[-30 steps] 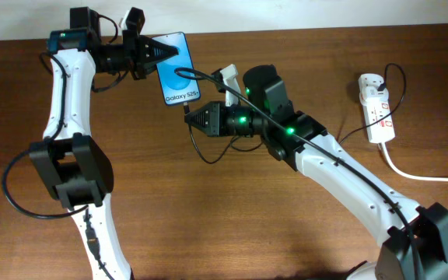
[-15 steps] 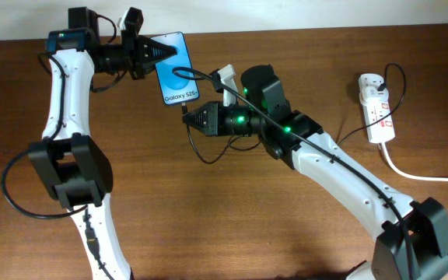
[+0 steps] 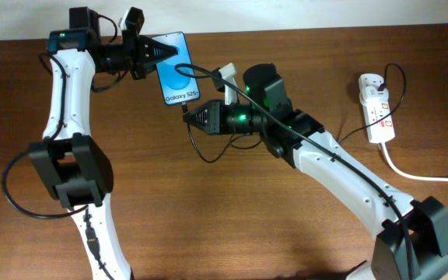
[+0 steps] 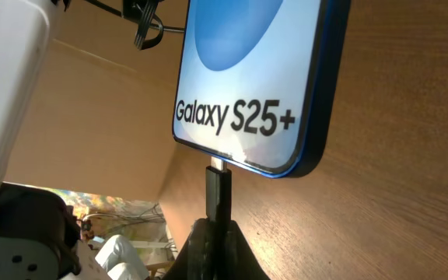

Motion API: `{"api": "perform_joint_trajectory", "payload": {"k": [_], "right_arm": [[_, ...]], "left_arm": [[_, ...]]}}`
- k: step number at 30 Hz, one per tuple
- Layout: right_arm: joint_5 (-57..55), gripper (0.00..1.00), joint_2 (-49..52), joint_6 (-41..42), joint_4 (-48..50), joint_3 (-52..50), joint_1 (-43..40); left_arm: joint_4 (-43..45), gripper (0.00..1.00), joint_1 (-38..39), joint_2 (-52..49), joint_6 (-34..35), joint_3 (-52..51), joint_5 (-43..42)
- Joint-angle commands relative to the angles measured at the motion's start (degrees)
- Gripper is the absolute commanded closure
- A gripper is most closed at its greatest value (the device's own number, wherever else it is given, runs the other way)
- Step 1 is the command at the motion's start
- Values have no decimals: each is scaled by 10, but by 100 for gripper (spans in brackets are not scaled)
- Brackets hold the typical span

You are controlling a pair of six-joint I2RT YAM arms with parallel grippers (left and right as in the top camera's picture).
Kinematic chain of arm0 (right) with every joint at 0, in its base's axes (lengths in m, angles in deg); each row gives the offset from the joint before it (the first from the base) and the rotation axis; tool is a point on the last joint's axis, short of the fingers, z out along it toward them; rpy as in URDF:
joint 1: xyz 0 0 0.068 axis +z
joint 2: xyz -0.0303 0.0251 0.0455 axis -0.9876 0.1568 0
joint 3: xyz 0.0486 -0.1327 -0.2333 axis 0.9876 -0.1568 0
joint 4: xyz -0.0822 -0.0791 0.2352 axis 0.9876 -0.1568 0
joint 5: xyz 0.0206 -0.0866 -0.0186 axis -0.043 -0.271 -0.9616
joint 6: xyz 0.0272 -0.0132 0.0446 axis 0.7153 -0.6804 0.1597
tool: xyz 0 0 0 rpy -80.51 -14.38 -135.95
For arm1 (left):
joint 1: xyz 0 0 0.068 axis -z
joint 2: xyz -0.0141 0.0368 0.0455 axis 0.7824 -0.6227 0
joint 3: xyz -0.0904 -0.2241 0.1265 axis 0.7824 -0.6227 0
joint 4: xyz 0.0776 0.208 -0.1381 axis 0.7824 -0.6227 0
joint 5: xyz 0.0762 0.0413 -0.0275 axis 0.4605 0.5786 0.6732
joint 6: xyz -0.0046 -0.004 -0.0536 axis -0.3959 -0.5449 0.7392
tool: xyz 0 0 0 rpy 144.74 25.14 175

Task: Plug charger to phone and switch on socket
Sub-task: 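Push the plug upward into the phone's bottom port with the right gripper, then lower the plugged phone onto the table with the left gripper and release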

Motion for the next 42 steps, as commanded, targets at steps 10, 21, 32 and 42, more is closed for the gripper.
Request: {"api": "perform_joint_trajectory", "payload": {"k": [10, 21, 32, 42], "right_arm": [[-12, 96, 6, -2, 17, 0, -20], [-7, 96, 6, -2, 29, 0, -38], [2, 86, 6, -2, 26, 0, -38], [23, 59, 6, -2, 12, 0, -38]], "left_arm": [[-3, 100, 32, 5, -12, 6, -32], [-6, 100, 36, 5, -16, 6, -33], [-1, 100, 33, 5, -16, 6, -28], [5, 100, 30, 5, -16, 6, 13]]}}
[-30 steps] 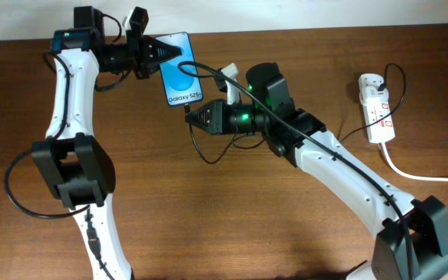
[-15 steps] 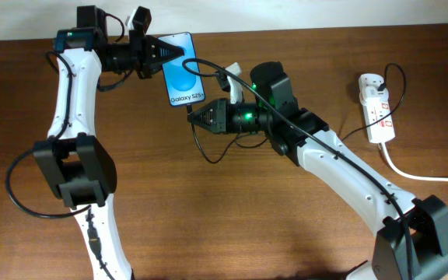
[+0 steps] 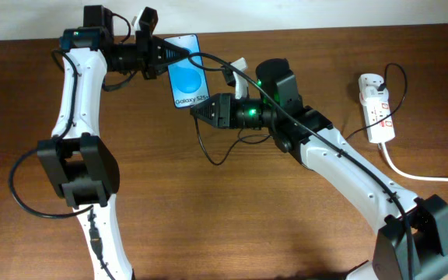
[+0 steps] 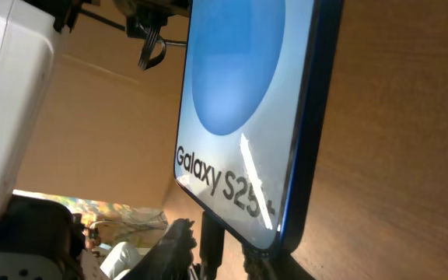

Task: Plug charger to phone and switch on socket
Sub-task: 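Lower the plugged phone onto the table with the left gripper and release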

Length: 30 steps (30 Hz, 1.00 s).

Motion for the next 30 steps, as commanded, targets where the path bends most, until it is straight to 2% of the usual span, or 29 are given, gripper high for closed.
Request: {"api": "perform_joint_trajectory", "payload": {"k": [1, 4, 6, 8, 12, 16, 18, 26, 30], "right_arm": [[-6, 48, 6, -3, -10, 9, -5], [-5, 36, 6, -8, -14, 9, -13], [-6, 31, 6, -9, -22, 9, -26], [-6, 29, 6, -23, -39, 9, -41], [-49, 24, 6, -62, -111, 9, -71], [-86, 24, 6, -89, -174, 9, -84], [-97, 24, 6, -97, -195, 9, -82], [-127, 24, 6, -109, -251, 9, -82], [-141, 23, 6, -113, -271, 9, -82]], "left_arm": [[-2, 100, 1, 5, -3, 6, 14], [-2, 100, 1, 5, -19, 6, 20], [-11, 100, 1, 5, -29, 6, 83], [-43, 100, 1, 5, -41, 6, 160], [-106, 100, 1, 4, -117, 6, 209], [-132, 100, 10, 3, -129, -5, 290], [-133, 100, 20, 3, -150, -20, 292], [-66, 100, 51, 3, -147, -126, 306], [-10, 100, 50, 3, -72, -160, 374]]}}
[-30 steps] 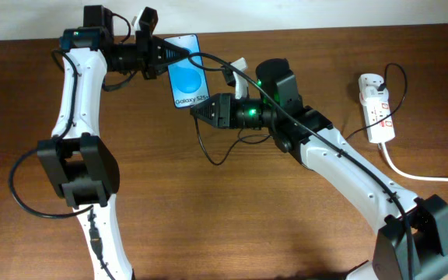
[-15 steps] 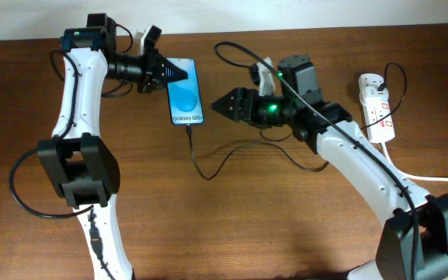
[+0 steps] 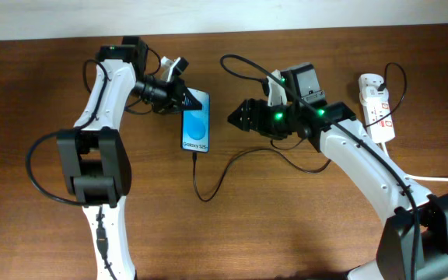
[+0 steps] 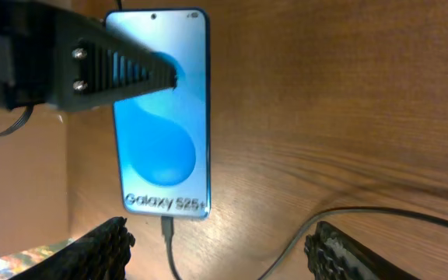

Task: Plug charger to phone and switch on socket
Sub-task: 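Lower the plugged phone onto the table with the left gripper and release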

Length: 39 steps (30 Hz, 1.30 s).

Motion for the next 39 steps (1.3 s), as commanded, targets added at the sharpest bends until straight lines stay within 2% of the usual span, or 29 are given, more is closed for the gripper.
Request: {"api": "perform_joint_trajectory", "payload": {"k": [1, 6, 8, 18, 34, 37, 39], "right_arm": [[-20, 23, 5, -12, -11, 7, 2], [-20, 23, 5, -12, -15, 7, 2], [-20, 23, 5, -12, -15, 7, 2], [-29, 23, 5, -11, -19, 7, 2], [-31, 23, 5, -12, -22, 7, 2], [-35, 23, 5, -12, -24, 7, 2], [-35, 23, 5, -12, -24, 7, 2]], "left_arm": [[40, 100, -5, 3, 64, -28, 49], [85, 100, -4, 3, 104, -60, 62], [90, 100, -3, 3, 113, -71, 92], [113, 100, 10, 3, 113, -82, 148], [121, 100, 33, -48, 113, -82, 170], [121, 96, 33, -54, 113, -82, 180], [122, 82, 33, -54, 113, -82, 180]]}}
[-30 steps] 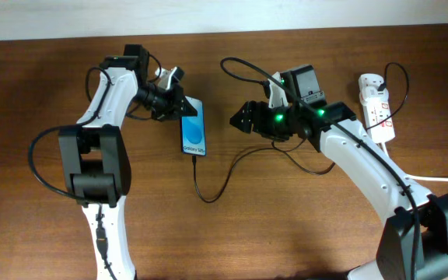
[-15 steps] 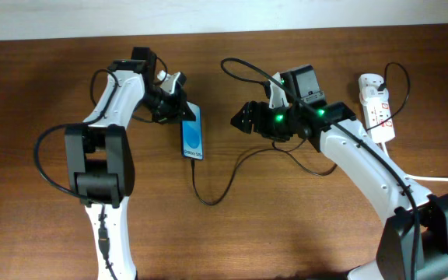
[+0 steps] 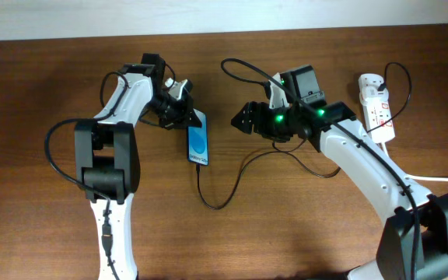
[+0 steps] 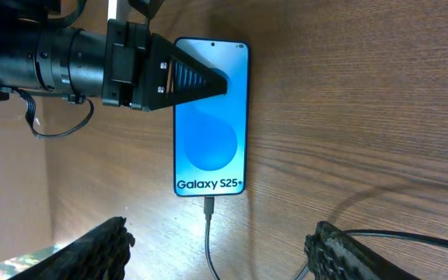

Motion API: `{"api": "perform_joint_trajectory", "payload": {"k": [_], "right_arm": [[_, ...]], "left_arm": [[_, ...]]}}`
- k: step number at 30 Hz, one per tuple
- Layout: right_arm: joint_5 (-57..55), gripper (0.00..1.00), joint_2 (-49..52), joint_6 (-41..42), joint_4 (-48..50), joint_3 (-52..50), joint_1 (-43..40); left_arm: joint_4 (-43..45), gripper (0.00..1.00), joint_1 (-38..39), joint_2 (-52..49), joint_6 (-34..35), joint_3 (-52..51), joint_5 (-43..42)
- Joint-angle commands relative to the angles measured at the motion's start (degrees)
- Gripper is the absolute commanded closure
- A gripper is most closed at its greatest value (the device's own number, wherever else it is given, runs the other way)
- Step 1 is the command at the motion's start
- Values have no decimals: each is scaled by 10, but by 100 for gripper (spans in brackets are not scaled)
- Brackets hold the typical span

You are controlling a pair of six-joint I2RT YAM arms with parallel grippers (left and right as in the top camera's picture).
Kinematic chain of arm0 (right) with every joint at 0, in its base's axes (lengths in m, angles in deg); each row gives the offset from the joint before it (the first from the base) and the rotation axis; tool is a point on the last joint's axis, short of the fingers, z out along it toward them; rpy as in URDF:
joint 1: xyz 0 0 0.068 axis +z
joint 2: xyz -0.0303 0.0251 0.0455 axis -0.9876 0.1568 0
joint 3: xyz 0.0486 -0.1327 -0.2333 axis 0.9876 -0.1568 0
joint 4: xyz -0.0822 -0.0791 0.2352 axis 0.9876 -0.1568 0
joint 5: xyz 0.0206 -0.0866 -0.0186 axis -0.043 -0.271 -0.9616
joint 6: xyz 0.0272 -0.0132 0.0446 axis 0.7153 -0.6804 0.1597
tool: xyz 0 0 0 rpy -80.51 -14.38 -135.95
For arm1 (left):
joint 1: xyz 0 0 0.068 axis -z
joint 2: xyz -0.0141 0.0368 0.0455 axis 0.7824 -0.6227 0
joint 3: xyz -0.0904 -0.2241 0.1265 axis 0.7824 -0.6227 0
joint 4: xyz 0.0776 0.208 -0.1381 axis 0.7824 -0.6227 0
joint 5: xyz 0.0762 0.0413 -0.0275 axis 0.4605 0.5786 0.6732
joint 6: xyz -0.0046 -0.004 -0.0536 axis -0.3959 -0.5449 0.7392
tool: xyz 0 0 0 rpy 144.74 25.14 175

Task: Plug charger to phone and switch on socket
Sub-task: 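Lower the plugged phone onto the table with the left gripper and release, then raise the left arm away and move the right gripper to the power strip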

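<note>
The blue phone point(image 3: 198, 145) lies screen up on the brown table, its lit screen reading "Galaxy S25+" point(image 4: 211, 132). A black cable plug point(image 4: 208, 205) sits in its bottom port, and the cable point(image 3: 212, 194) loops across the table toward the right arm. My left gripper point(image 3: 187, 117) is shut on the phone's top end, with one finger point(image 4: 193, 80) lying over the screen. My right gripper point(image 3: 240, 121) hangs open to the right of the phone with nothing between its fingers point(image 4: 103, 247). The white socket strip point(image 3: 378, 109) lies at the far right.
A white charger block point(image 3: 369, 81) sits plugged at the far end of the strip, its black cable arching over it. The strip's white mains lead point(image 3: 411, 173) runs off the right edge. The table's far edge meets a white wall.
The phone lies a little nearer the table's front, and the left gripper has come with it. The right gripper is still open and has hardly moved.
At first the left gripper held the phone up at the back and the right gripper was shut on the plug under its port. Then the right fingers stood apart round the inserted plug. Later the plugged-in phone lay on the table with the right gripper open to its right.
</note>
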Motion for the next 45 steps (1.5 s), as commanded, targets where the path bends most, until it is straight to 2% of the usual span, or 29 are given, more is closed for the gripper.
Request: {"api": "perform_joint_trajectory", "payload": {"k": [1, 2, 4, 10, 22, 30, 35, 39, 44, 45], "right_arm": [[-9, 23, 5, -8, -1, 7, 2], [-9, 23, 5, -8, -1, 7, 2], [-9, 23, 5, -8, -1, 7, 2], [-9, 23, 5, -7, -1, 7, 2], [-9, 19, 5, -8, -11, 7, 2], [-9, 19, 5, -29, -23, 7, 2], [-9, 19, -9, -75, -48, 9, -1], [-17, 19, -42, -127, -86, 28, -10], [-103, 19, -89, -143, -171, 50, -31], [-112, 19, -101, -143, -185, 53, -41]], "left_arm": [[4, 75, 0, -22, -4, -1, 33], [4, 69, 0, -22, -4, -1, 34], [3, 63, 0, -22, 3, -1, 44], [0, 59, -1, -22, 11, -1, 61], [-68, 55, -1, -22, 35, 52, 271], [-88, 54, -1, -21, 42, 69, 318], [-155, 57, -1, -14, 42, 181, 318], [-224, 58, -1, -10, 42, 323, 316], [-303, 57, -1, -10, 27, 496, 284], [-313, 58, -1, -10, 5, 533, 260]]}}
